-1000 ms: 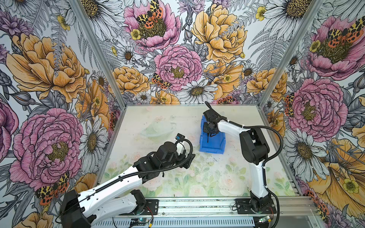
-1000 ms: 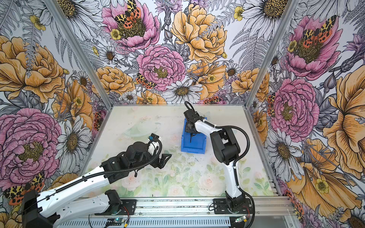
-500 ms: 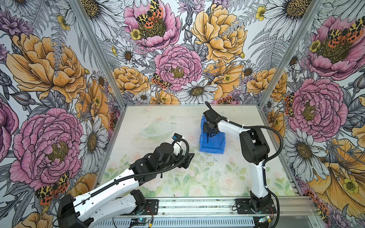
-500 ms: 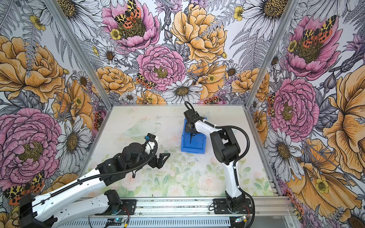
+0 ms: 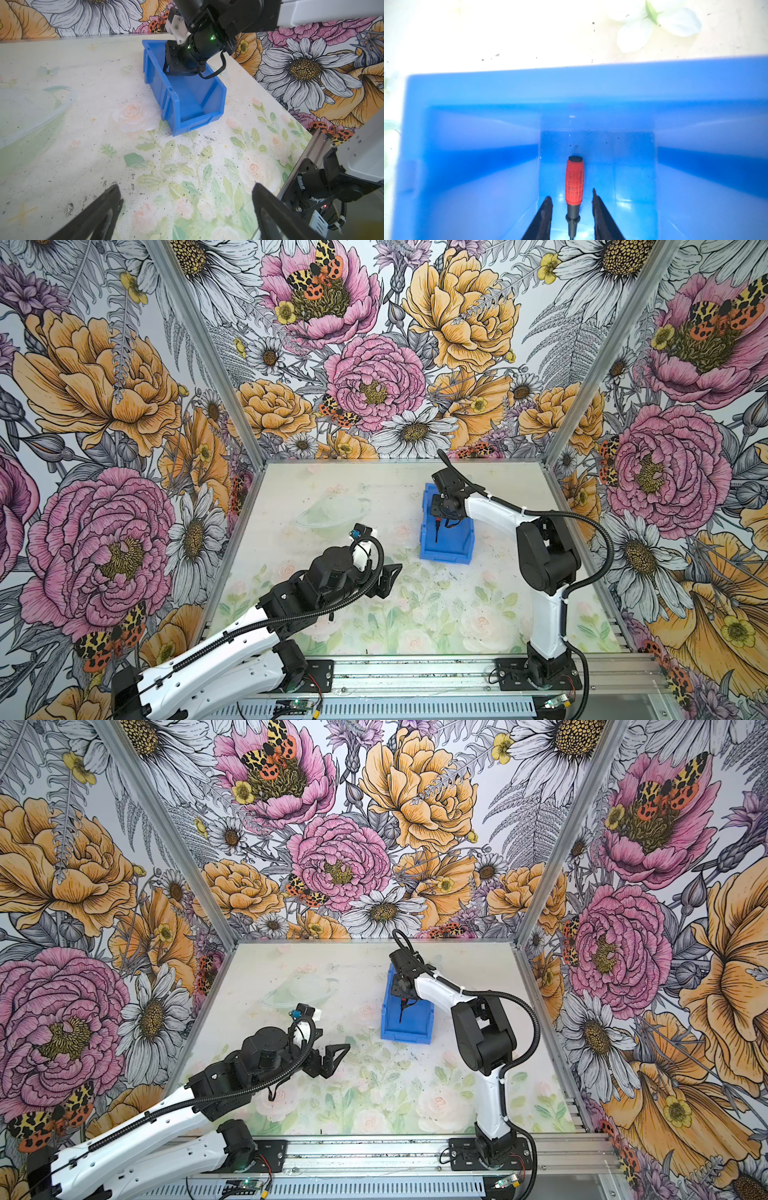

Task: Put the screwdriver in the bin
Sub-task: 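Lower the screwdriver into the blue bin and open the right gripper, then raise the right gripper out of the bin and draw it back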

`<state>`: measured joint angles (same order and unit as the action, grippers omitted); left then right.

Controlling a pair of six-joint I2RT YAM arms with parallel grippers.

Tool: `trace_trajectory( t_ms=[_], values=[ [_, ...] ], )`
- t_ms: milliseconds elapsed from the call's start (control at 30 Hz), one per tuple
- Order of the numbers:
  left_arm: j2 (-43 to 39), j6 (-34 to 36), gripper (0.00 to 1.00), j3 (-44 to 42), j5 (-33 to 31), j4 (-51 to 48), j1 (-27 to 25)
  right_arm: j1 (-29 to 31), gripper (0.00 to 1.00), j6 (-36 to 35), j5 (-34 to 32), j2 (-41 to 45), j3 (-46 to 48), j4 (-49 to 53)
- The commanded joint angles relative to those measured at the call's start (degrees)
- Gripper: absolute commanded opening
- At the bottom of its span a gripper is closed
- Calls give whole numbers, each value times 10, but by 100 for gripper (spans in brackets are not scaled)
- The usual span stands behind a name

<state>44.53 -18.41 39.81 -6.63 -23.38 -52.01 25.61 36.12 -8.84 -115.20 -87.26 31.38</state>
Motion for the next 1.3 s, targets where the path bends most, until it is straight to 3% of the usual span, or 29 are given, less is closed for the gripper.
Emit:
trace_trajectory(
  t_ms=[0,533,1100,1267],
  values=[
    [-22,-16,99,-13,-21,-25,-3,8,36,9,-19,54,17,1],
    [-104,-48,99,-33,-73,-117,-2,44,53,5,-66,240,148,3],
    [-177,-81,99,-58,-130,-136,-4,64,99,25,-170,499,355,3],
    [-182,-83,99,-61,-140,-136,-5,62,99,31,-228,571,400,2]
  ],
)
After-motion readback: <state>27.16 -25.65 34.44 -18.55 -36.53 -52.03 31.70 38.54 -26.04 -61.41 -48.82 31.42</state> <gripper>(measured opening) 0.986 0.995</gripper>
